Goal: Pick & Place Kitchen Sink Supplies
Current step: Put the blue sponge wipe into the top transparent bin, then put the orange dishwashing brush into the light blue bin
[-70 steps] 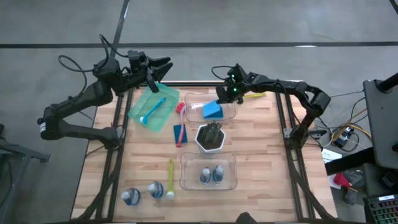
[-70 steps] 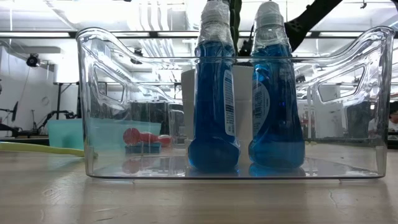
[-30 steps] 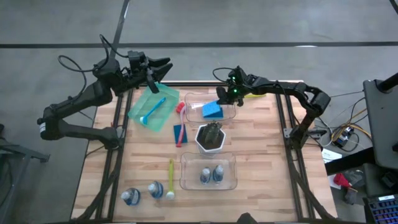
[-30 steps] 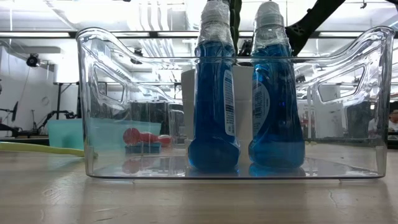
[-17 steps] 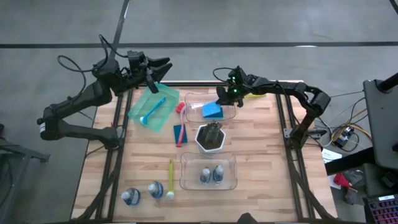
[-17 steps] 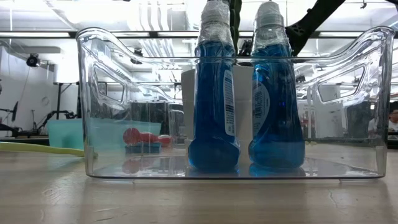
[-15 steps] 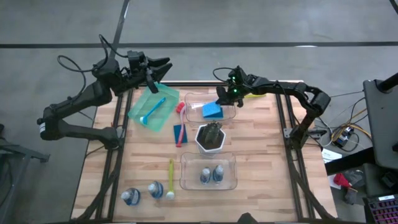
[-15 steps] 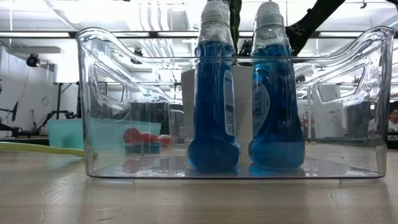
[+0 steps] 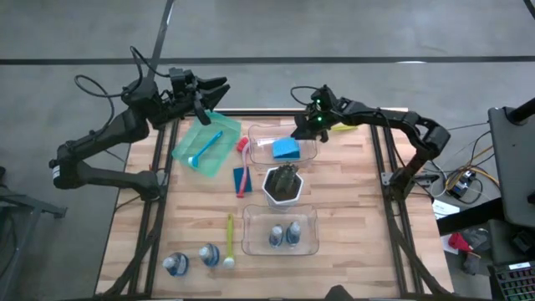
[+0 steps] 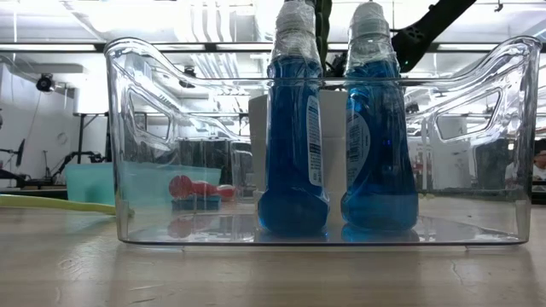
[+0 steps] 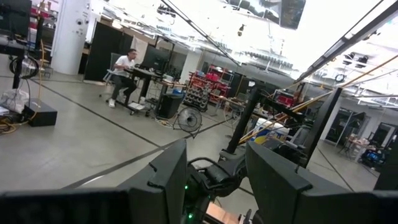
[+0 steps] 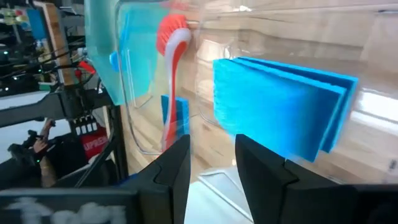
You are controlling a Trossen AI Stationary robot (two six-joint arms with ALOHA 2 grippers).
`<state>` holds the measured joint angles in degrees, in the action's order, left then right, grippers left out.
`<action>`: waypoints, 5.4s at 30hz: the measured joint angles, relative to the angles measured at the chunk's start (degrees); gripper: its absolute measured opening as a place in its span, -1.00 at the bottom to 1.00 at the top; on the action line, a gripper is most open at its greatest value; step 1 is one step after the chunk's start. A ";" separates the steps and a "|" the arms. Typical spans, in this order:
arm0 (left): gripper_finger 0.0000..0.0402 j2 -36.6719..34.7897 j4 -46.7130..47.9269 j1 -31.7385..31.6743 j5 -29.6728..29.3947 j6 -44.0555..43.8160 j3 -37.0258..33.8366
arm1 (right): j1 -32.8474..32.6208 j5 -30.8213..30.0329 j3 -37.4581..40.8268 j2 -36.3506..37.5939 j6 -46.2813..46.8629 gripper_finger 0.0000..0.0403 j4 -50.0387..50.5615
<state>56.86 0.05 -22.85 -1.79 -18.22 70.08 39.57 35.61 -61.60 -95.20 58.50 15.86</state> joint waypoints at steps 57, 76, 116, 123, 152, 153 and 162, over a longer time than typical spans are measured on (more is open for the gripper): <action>-0.03 22.30 57.97 10.71 -0.86 -39.41 0.00 | 2.82 -0.67 -0.02 30.34 -5.11 -0.59 -27.21; 0.30 39.04 52.11 12.33 0.91 -37.74 0.00 | 2.71 0.47 -0.02 34.11 -4.70 -0.64 -27.38; -0.77 45.06 50.38 12.94 3.69 -37.26 0.00 | 2.71 0.27 -0.02 33.96 -5.59 -0.66 -27.23; -0.77 40.96 52.89 12.94 2.73 -38.50 0.00 | 2.71 0.27 -0.02 33.96 -5.60 -0.68 -27.23; -0.76 23.43 74.29 9.89 -11.00 -16.62 0.00 | 2.71 -0.19 -0.02 33.96 -6.11 -0.72 -27.23; -0.76 23.45 74.98 9.59 -12.15 -14.51 -0.02 | 2.71 -0.19 -0.02 33.96 -5.94 -0.72 -27.23; -0.76 23.74 77.96 5.48 -18.47 3.73 -0.02 | 2.69 -0.15 -0.02 33.99 -4.91 -0.71 -27.23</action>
<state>80.60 78.02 -17.37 -20.26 -14.49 70.06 42.26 35.46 -61.63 -61.21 53.58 -11.38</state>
